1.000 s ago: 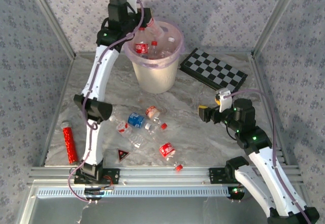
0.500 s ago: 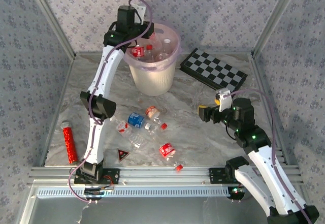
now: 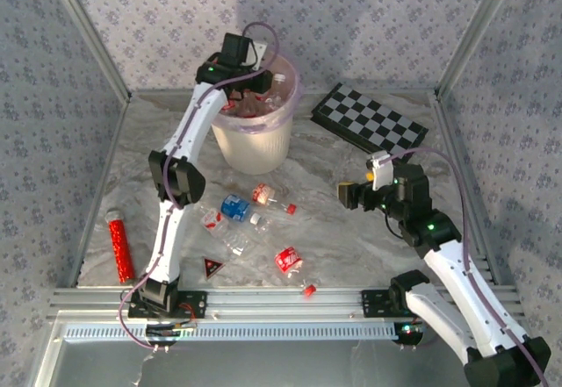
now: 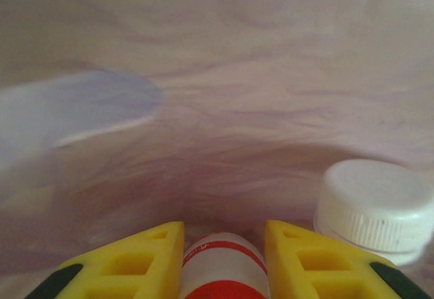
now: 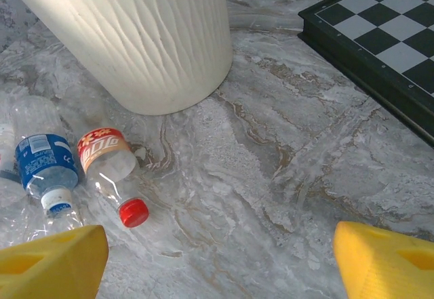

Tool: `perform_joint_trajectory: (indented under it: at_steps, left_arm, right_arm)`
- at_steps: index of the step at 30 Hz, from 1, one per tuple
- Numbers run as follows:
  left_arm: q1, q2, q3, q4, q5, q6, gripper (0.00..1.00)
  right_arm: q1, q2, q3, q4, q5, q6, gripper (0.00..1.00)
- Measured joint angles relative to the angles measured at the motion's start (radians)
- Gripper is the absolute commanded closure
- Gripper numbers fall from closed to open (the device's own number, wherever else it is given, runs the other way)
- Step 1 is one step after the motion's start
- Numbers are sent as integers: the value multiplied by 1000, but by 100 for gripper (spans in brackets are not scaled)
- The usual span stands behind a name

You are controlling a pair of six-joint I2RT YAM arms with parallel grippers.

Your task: Put the plastic bottles in the bin

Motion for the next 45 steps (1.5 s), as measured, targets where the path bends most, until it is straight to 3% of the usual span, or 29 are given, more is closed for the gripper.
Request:
perform_joint_trajectory:
  at_steps: [10,19,24,30,33,35,40,45]
  left_arm:
    - [1,14,0,45,0,6,38]
    - [-2,4,46,4,24,7,1]
    - [-2,-72,46,-27,36,6,0]
    - [2,-290,43,-69,34,18,0]
    - [6,-461,-48,-74,18,18,0]
    - [11,-606,-196,-56,10,17,0]
    - [55,-998,-745,44,12,-43,0]
    - [159,-1221,-1166,89,68,-171,0]
  right_arm:
    - [185,100,13,-31,97,5,12]
    - [379,309,76,-62,172,-39,14]
    - [387,475,111,16,166,-102,26]
    - [401,710,183,155,118,-187,28]
    - [408,797,209,207,94,-212,22]
    - [410,843,225,236,88,-228,20]
    - [410,938,271,290,74,-248,18]
    - [408,1020,319,311,43,-262,21]
